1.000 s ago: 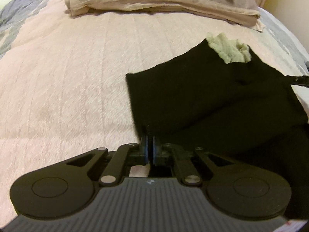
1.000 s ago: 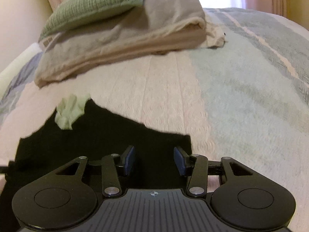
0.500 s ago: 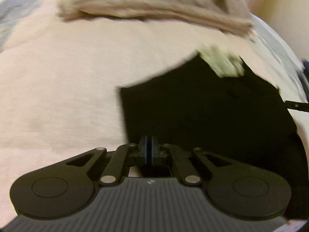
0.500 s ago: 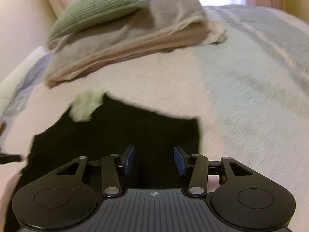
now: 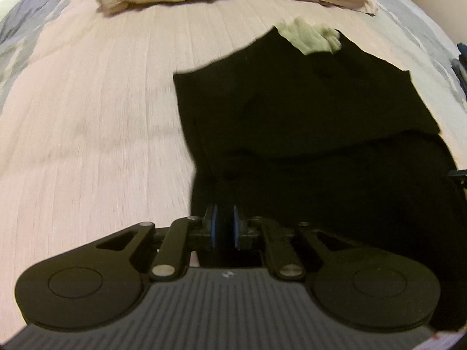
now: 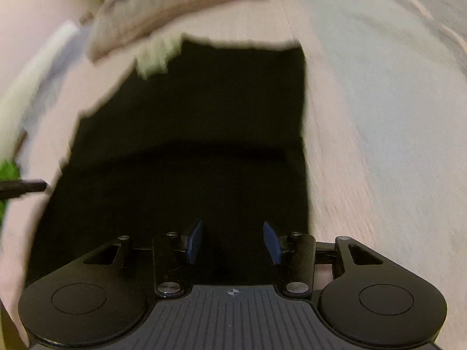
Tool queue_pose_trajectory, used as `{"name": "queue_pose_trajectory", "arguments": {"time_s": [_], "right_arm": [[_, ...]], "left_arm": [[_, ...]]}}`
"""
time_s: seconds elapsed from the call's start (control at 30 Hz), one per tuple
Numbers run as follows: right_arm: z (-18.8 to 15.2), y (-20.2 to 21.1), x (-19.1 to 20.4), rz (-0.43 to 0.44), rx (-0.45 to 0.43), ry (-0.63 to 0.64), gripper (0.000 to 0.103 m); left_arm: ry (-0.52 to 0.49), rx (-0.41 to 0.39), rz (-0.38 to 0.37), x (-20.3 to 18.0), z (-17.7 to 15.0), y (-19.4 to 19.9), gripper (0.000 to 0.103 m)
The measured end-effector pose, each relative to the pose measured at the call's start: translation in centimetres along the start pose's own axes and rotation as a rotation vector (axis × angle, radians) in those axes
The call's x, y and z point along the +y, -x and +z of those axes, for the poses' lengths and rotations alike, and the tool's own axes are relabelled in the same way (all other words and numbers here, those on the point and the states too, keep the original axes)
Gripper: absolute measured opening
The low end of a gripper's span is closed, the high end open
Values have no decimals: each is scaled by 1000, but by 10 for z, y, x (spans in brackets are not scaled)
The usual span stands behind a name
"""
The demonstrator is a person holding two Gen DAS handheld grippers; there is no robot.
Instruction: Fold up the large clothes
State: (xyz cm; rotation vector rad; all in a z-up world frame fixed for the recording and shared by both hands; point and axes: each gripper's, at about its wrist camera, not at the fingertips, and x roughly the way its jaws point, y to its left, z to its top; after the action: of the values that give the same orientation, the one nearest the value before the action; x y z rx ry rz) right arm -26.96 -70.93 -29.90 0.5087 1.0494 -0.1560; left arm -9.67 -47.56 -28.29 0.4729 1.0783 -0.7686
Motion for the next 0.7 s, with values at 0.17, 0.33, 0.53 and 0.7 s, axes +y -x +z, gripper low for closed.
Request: {"name": "queue_pose_trajectory", "arguments": {"time_s": [0.17, 0.33, 0.53, 0.7], "right_arm": [[-16, 47, 20, -14, 70, 81, 69], [-31, 90, 54, -58, 107, 206, 77], [-83, 126, 97, -64, 111, 207, 77], [-125, 151, 127, -94, 91, 207, 77]], "left_arm": [[69, 37, 51, -26, -49, 48, 15], [85, 68, 70, -57, -86, 90, 40], [-4, 65, 23, -76, -116, 125, 62], [-84, 63, -21, -73, -144, 146, 64]]}}
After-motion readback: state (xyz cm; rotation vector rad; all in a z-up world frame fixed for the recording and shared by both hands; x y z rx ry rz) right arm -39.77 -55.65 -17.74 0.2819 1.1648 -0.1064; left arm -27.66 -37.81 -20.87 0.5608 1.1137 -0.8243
